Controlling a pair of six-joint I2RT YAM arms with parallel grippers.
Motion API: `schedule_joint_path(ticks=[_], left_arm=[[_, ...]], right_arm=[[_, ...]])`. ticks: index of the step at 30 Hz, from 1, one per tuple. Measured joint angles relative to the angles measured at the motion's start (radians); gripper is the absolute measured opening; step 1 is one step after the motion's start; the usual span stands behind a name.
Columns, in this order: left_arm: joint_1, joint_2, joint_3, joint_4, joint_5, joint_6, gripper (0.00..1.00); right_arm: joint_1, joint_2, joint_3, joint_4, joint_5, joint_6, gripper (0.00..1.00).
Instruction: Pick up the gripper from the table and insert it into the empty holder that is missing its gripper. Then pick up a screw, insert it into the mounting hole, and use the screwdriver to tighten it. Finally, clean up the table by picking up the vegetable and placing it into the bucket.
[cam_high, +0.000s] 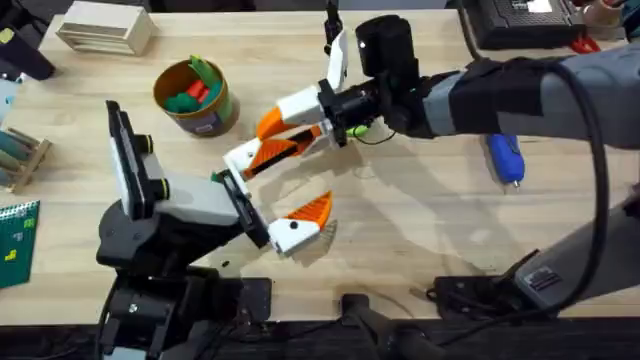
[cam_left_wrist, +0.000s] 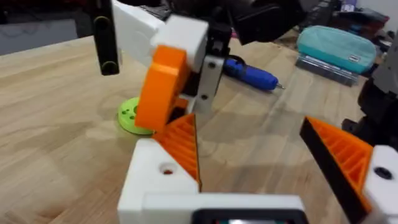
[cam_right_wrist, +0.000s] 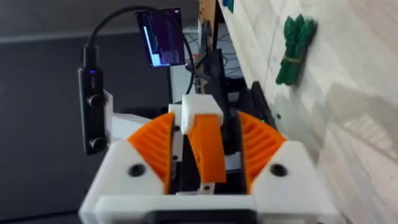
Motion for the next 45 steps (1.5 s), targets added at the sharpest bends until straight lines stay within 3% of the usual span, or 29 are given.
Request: schedule_joint_path(ticks=[6, 8, 14, 18, 24, 27, 31, 36, 40, 45], left_arm=[[0.000, 0.000, 0.000, -0.001, 0.021, 0.003, 0.987], [0.000, 0.000, 0.000, -0.001, 0.023, 0.003, 0.987], [0.000, 0.000, 0.000, -0.001, 0.024, 0.003, 0.987], [0.000, 0.000, 0.000, -0.001, 0.024, 0.003, 0.987], [0.000, 0.000, 0.000, -0.001, 0.024, 0.003, 0.987], [0.000, 0.000, 0.000, -0.001, 0.024, 0.003, 0.987], [0.000, 0.000, 0.000, -0.001, 0.024, 0.003, 0.988], [0.000, 0.000, 0.000, -0.001, 0.024, 0.003, 0.987], [0.000, 0.000, 0.000, -0.001, 0.024, 0.003, 0.987], [0.000, 0.000, 0.000, -0.001, 0.024, 0.003, 0.987]], right_arm=[[-0.002, 0.006, 0.000, 0.012, 0.001, 0.000, 0.804], [-0.006, 0.005, 0.000, 0.012, 0.001, 0.000, 0.844], [-0.049, 0.006, 0.000, 0.018, 0.063, -0.015, 0.856], [-0.153, 0.006, 0.056, -0.051, 0.189, -0.143, 0.861], [-0.253, 0.005, 0.273, -0.506, 0.368, -0.397, 0.862], [-0.269, 0.004, 0.415, -0.815, 0.533, -0.565, 0.864], [-0.224, -0.005, 0.561, -1.099, 0.806, -0.768, 0.864], [-0.114, -0.020, 0.604, -1.256, 1.075, -0.952, 0.865], [-0.043, 0.010, 0.604, -1.312, 1.195, -1.050, 0.855], [-0.012, 0.072, 0.604, -1.320, 1.230, -1.071, 0.652]])
